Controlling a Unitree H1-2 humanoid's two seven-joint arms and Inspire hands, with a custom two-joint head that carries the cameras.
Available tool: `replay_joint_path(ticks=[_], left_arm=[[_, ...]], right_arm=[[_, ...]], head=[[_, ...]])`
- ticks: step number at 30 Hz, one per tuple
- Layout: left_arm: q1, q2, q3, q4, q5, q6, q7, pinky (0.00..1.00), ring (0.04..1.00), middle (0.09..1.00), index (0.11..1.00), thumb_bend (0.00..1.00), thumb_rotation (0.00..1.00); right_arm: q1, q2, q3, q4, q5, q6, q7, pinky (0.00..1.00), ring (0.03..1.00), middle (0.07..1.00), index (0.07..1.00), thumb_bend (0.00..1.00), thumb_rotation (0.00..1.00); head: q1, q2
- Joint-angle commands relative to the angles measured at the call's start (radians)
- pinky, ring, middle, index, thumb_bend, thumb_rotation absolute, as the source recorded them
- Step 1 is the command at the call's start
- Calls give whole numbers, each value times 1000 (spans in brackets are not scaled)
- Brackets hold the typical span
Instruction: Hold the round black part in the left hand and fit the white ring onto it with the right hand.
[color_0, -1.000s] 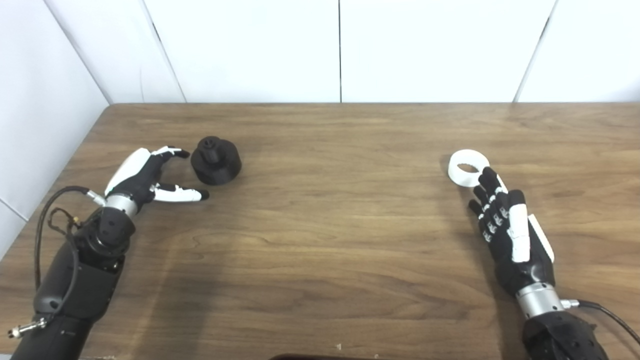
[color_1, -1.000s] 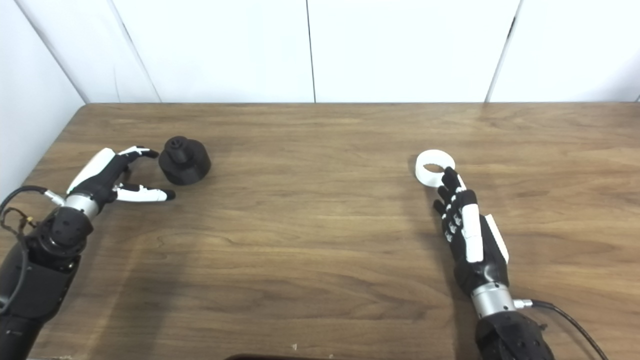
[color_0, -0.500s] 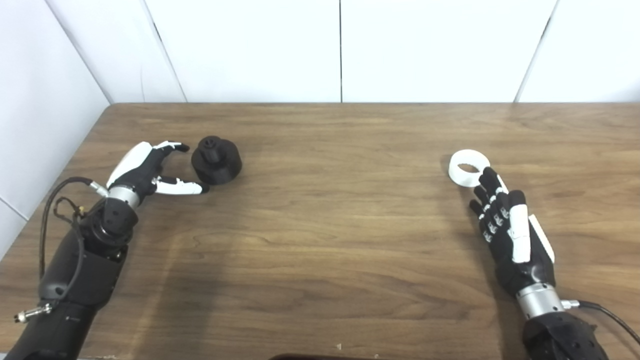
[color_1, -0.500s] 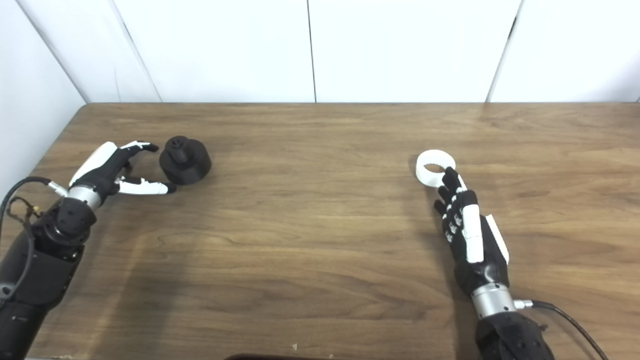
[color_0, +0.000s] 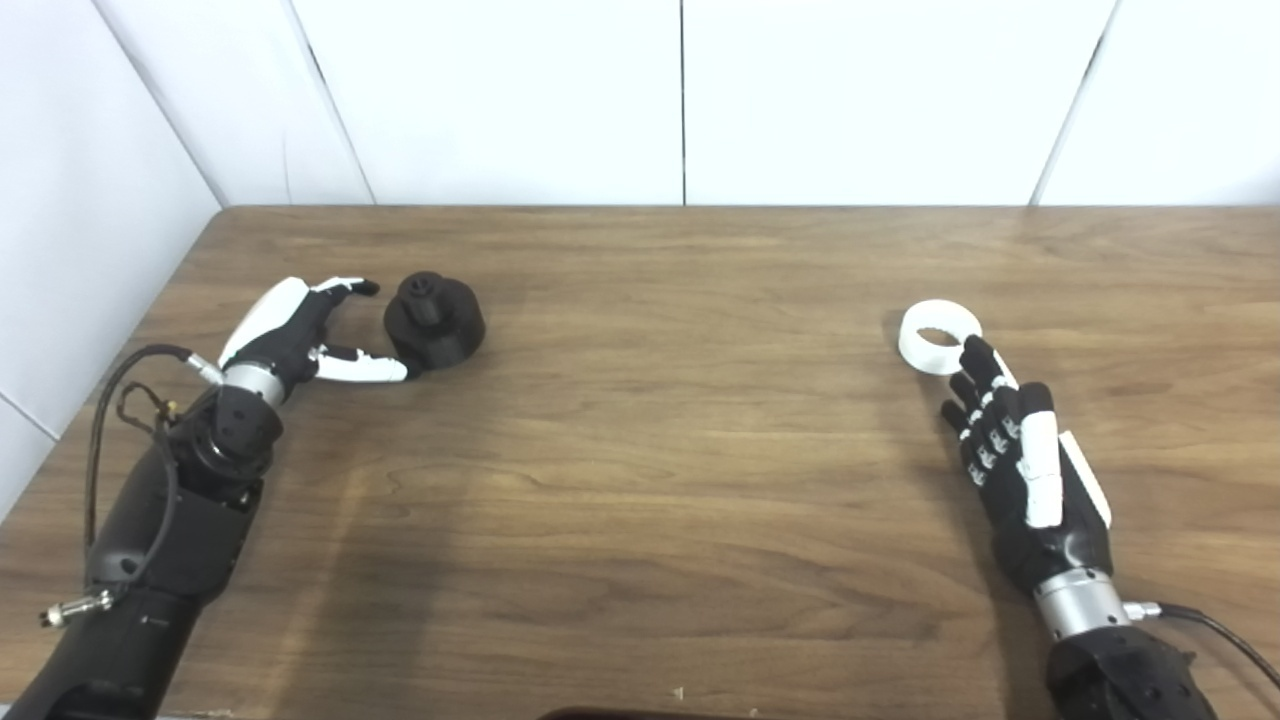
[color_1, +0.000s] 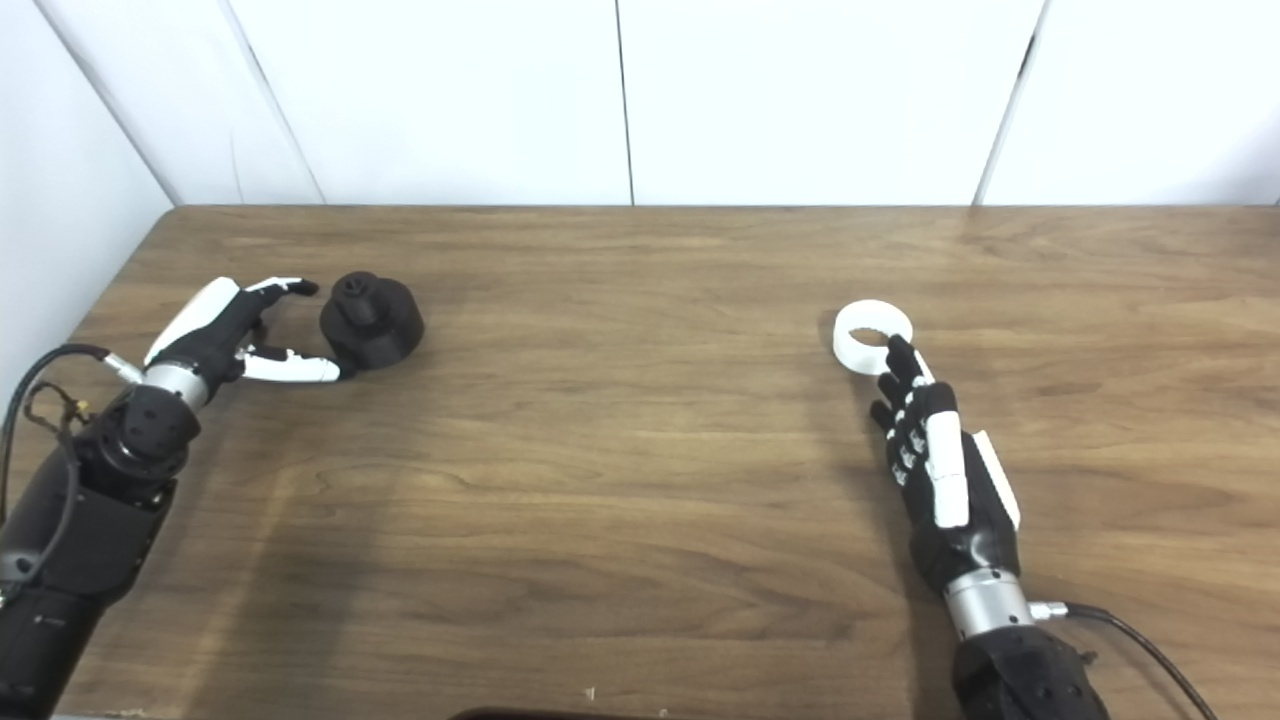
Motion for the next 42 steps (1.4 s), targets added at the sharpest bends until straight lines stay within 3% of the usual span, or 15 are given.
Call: replay_joint_path(ticks=[1, 31, 39, 42], left_arm=[[-63, 29, -3, -5, 15, -21, 14, 899, 1000, 979, 870, 936, 333], [-121, -13, -50, 39, -5, -67, -3, 926, 1000, 979, 838, 970, 312], [-110, -21, -52, 34, 8, -68, 22, 940, 1000, 960, 729, 919, 256], [-105, -26, -48, 34, 8, -73, 38, 938, 1000, 947, 673, 884, 193]], right_arm=[[29, 1, 4, -22, 4, -36, 7, 1000, 1000, 1000, 967, 661, 1000], [57, 7, 0, -40, 3, -36, 0, 1000, 1000, 1000, 971, 652, 1000], [56, 4, -7, -48, 19, -22, 3, 1000, 1000, 1000, 970, 659, 1000], [55, 3, -10, -48, 26, -17, 3, 1000, 1000, 1000, 968, 672, 1000]], head=[[1, 1], [-10, 14], [-9, 19], [-9, 19]])
